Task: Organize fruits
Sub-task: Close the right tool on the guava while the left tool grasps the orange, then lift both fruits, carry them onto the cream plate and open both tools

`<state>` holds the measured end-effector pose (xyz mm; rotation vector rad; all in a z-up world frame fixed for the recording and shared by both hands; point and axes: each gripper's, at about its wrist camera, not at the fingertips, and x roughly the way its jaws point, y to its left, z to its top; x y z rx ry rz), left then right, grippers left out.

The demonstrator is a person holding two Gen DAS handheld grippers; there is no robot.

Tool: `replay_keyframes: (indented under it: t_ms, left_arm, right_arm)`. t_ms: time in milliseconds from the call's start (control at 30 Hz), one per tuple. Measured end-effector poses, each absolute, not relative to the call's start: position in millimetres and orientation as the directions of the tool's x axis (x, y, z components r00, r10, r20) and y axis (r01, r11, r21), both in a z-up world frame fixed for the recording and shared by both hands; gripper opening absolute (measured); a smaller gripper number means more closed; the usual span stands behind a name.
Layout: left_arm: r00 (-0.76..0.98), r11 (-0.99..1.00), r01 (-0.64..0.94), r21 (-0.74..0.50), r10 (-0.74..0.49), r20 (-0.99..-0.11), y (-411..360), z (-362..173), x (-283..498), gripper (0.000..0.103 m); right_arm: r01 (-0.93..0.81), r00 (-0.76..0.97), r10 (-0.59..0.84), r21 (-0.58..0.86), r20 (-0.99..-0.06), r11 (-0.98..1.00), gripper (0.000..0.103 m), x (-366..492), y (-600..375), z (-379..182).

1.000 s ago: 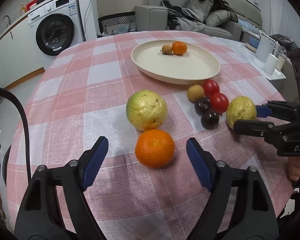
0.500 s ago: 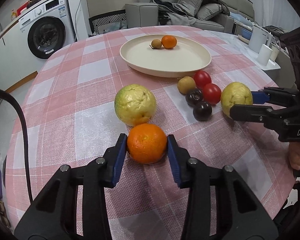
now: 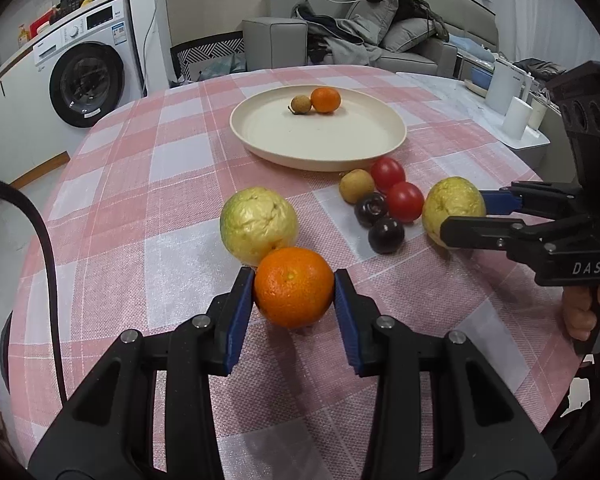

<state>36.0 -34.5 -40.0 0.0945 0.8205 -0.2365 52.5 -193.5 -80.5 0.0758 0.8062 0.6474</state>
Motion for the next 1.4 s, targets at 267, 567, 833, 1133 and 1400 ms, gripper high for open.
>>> replay_keyframes:
  t_ms: [267, 567, 833, 1133, 1400]
  left_arm:
    - [0.686, 0.964, 0.262, -0.036, -0.212, -0.696, -36, -27, 29, 0.037]
    - [0.719, 0.963, 0.264, -0.059, -0.237, -0.653, -39, -10, 27, 0.037]
    - [0.735, 0.957, 0.279, -0.072, -0.262, -0.625, -49, 2, 37, 0.037]
    - [0.745, 0.953, 0.289, -0.087, -0.281, -0.604, -65, 13, 60, 0.037]
    - [0.753, 0.954, 0.28, -0.108, -0.288, -0.592, -73, 15, 85, 0.037]
  right_arm:
    - [-0.509, 0.53, 0.58, 0.316, -0.619, 0.801, 0.052, 49, -199, -74]
    - [-0.492, 0.568, 0.585, 0.33, -0.579, 0.805, 0.052, 52, -208, -62]
    - [-0.483, 0.591, 0.578, 0.327, -0.563, 0.812, 0.052, 59, -211, -51]
    - [-0.456, 0.607, 0.576, 0.355, -0.547, 0.816, 0.052, 74, -218, -45]
    - [-0.427, 0.622, 0.562, 0.366, -0.545, 0.827, 0.052, 93, -223, -41]
